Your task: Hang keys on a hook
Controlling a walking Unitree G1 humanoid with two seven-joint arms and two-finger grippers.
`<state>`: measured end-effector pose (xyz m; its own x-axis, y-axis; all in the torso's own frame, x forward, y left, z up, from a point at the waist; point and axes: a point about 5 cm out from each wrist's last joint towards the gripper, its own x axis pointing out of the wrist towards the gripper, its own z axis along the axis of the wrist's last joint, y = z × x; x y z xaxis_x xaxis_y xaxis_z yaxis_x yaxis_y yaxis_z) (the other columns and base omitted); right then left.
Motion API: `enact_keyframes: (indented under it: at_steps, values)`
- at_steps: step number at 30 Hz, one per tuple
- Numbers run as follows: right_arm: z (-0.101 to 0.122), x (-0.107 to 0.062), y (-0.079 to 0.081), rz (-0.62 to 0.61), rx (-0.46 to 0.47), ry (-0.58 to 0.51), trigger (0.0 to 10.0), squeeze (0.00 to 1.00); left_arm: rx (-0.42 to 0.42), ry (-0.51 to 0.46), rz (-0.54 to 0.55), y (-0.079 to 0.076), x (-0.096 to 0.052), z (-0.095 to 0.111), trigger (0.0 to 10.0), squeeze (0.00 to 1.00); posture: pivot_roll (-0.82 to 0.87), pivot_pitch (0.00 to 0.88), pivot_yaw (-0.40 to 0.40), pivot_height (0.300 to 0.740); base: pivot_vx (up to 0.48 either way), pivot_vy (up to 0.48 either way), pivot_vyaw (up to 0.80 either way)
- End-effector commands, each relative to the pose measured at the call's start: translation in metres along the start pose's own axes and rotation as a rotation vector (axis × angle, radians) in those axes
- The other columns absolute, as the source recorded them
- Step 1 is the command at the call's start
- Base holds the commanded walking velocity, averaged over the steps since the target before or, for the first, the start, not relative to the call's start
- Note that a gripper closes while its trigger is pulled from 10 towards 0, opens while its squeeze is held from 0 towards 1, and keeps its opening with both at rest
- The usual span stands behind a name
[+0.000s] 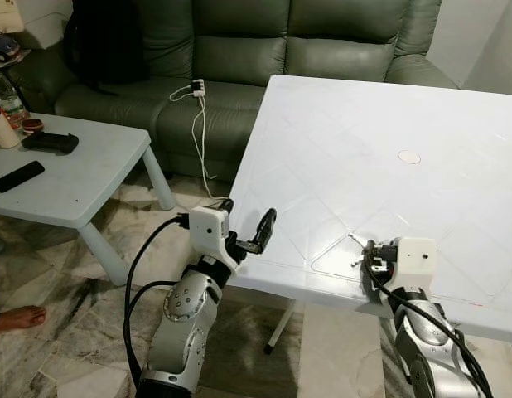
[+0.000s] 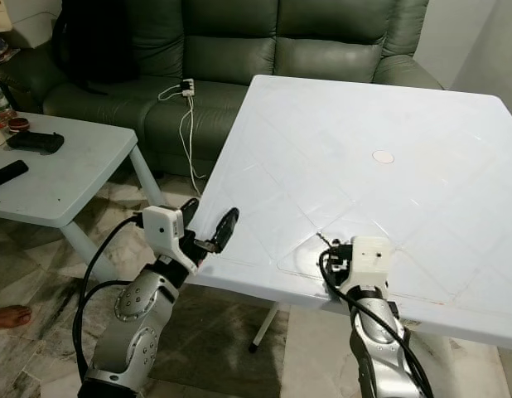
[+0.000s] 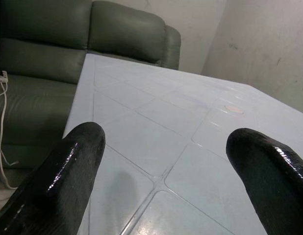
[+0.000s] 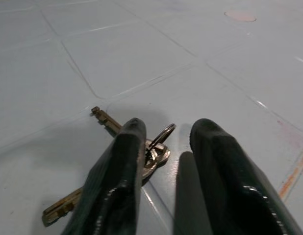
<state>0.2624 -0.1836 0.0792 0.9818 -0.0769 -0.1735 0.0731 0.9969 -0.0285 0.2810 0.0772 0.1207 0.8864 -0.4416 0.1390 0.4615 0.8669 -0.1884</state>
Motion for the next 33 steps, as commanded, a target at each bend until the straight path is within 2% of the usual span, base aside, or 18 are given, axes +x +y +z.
enact_keyframes:
  at_steps: [1, 26, 28, 31, 32, 33]
  values:
    - [0.0, -0.001, -0.001, -0.003, 0.0, 0.011, 0.0, 0.0, -0.021, -0.01, -0.002, -0.006, 0.0, 0.001, 10.0, 0.0, -0.02, 0.074, -0.039, 0.74, 0.0, 0.0, 0.0]
    - [0.001, -0.001, -0.002, -0.001, -0.003, -0.005, 0.0, 0.0, -0.019, -0.007, -0.013, -0.007, 0.001, 0.0, 10.0, 0.0, -0.03, 0.05, -0.034, 0.74, 0.0, 0.0, 0.0]
    - [0.004, -0.002, -0.002, 0.006, -0.018, -0.033, 0.0, 0.0, -0.019, -0.008, -0.015, -0.007, 0.001, 0.0, 10.0, 0.0, -0.03, 0.047, -0.033, 0.74, 0.0, 0.0, 0.0]
    - [0.007, -0.002, -0.001, 0.019, 0.009, -0.056, 0.0, 0.0, -0.017, -0.01, -0.015, -0.007, 0.001, 0.001, 10.0, 0.0, -0.03, 0.047, -0.033, 0.74, 0.0, 0.0, 0.0]
    - [0.013, -0.002, 0.001, 0.069, 0.015, -0.113, 4.2, 0.0, -0.018, -0.018, -0.011, -0.005, 0.002, 0.003, 10.0, 0.0, -0.03, 0.048, -0.033, 0.74, 0.0, 0.0, 0.0]
    - [0.017, -0.003, 0.002, 0.103, 0.019, -0.144, 4.2, 0.0, -0.019, -0.022, -0.009, -0.005, 0.002, 0.004, 10.0, 0.0, -0.03, 0.048, -0.033, 0.74, 0.0, 0.0, 0.0]
